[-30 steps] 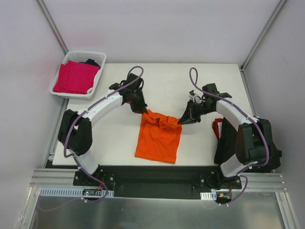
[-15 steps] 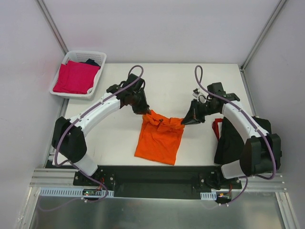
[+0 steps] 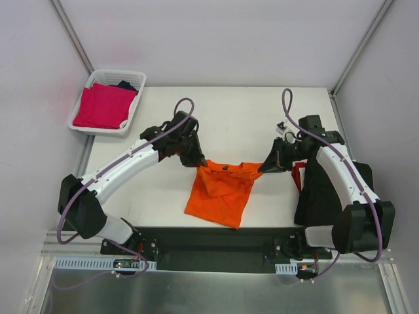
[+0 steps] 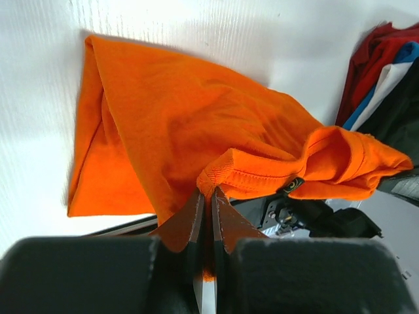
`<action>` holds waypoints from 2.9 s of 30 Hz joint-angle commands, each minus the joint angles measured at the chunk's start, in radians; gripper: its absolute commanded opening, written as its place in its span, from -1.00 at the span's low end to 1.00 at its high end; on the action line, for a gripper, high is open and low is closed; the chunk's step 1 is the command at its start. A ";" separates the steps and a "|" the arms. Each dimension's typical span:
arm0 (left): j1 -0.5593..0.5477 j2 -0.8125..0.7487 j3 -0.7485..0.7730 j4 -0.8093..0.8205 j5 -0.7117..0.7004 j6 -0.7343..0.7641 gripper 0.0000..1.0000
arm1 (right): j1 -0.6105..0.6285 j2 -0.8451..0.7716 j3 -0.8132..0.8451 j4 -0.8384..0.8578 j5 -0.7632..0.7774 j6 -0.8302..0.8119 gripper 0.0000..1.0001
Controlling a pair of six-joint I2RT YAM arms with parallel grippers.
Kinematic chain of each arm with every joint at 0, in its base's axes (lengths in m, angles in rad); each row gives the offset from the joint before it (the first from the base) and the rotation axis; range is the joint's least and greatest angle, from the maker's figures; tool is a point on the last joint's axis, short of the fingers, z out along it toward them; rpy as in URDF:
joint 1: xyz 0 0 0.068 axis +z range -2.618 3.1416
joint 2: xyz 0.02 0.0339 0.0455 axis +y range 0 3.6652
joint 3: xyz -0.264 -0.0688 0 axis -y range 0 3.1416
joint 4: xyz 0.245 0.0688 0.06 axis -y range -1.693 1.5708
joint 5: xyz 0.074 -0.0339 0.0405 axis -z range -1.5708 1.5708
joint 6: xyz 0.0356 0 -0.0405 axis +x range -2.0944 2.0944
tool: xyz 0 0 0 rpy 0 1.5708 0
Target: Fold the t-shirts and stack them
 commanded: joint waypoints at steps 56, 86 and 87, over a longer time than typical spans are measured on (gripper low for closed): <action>-0.172 -0.070 -0.386 0.025 -0.076 -0.116 0.99 | 0.414 -0.149 -0.400 0.111 0.120 0.158 -0.04; -0.173 -0.099 -0.395 0.026 -0.065 -0.140 -0.01 | 0.529 0.136 -0.264 0.183 0.361 0.127 -0.18; -0.175 -0.101 -0.404 0.026 -0.066 -0.139 0.02 | 0.529 0.145 -0.254 0.184 0.362 0.124 -0.18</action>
